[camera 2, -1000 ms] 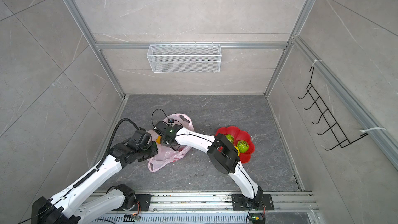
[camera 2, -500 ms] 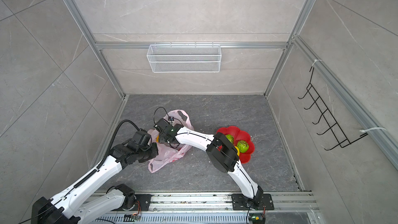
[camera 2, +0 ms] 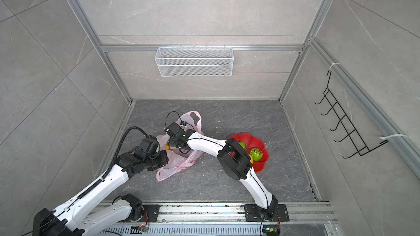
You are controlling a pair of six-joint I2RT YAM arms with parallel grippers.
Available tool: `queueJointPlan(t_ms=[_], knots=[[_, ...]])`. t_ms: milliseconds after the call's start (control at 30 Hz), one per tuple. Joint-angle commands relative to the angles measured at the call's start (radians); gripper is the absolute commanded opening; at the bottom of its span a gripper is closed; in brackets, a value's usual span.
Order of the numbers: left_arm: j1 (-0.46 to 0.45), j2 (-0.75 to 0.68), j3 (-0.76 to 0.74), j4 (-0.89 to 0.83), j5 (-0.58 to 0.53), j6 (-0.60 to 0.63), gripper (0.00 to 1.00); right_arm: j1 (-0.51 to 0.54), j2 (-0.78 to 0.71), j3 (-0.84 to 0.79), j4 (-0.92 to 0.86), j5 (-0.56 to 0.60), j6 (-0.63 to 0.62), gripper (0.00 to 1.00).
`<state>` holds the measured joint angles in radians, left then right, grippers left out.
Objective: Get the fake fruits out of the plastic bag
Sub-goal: 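Close the right gripper on the pale bun inside the bag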
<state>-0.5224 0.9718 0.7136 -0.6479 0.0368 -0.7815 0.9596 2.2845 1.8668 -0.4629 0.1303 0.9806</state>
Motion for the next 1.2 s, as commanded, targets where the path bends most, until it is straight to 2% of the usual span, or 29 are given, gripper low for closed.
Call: queueJointPlan(t_ms=[0,567,867,1000,1167], knots=[[0.007,-0.012,-0.002,0.025,0.027,0.022,0.0,-0.005,0.04,0.01,0.013,-0.017,0.024,0.81],[0.007,-0.034,-0.017,0.049,0.085,0.034,0.0,-0.014,0.096,0.096,-0.029,0.014,0.017,0.81],[0.006,-0.045,-0.013,0.047,0.084,0.033,0.0,-0.024,0.116,0.101,-0.042,0.014,0.014,0.77],[0.006,-0.043,-0.013,0.048,0.083,0.033,0.0,-0.028,0.119,0.097,-0.045,0.014,0.015,0.73],[0.006,-0.039,-0.013,0.054,0.083,0.033,0.0,-0.028,0.106,0.076,-0.025,0.013,0.011,0.63]])
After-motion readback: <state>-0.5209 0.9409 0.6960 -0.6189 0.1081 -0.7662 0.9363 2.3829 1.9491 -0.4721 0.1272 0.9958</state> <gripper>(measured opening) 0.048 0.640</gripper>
